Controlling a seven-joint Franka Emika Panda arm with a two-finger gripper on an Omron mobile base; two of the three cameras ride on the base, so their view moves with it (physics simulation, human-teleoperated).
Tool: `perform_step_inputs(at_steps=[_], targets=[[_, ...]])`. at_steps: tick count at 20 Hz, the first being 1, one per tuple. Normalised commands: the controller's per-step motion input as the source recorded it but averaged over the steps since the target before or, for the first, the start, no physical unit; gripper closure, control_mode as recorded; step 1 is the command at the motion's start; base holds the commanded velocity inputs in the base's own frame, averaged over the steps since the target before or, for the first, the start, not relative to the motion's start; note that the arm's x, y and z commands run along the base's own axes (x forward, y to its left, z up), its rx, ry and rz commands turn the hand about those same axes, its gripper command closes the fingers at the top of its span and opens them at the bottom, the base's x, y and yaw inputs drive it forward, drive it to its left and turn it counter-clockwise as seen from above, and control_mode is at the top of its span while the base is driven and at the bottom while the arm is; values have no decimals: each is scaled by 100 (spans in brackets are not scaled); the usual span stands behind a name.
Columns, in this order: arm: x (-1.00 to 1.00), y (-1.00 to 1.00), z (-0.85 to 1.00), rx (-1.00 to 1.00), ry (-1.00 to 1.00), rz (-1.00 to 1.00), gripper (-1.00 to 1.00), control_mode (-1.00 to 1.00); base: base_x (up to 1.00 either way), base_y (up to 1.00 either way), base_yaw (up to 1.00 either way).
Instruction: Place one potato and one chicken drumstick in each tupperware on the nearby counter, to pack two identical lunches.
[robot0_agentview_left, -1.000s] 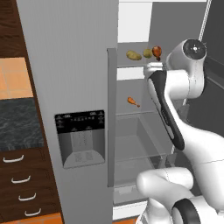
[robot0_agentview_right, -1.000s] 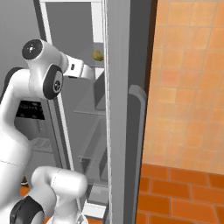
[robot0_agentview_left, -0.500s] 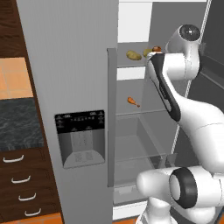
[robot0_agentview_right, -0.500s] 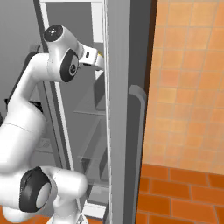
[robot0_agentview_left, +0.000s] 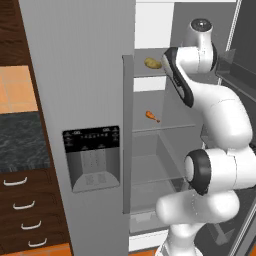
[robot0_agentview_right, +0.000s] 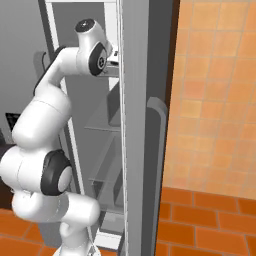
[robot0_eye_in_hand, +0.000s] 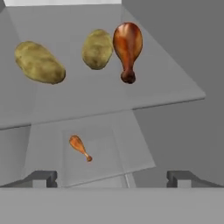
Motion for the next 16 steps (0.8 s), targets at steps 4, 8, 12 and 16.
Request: perform_step_inputs(at_steps=[4, 8, 12, 16], targets=[[73, -24, -3, 0, 9, -4, -100, -100, 0, 0, 0], [77, -21, -10, 0, 5, -2, -100, -100, 0, 0, 0], [78, -19, -22, 0, 0, 0, -100, -100, 0, 0, 0], [63, -23, -24, 0, 0, 0, -100, -100, 0, 0, 0]])
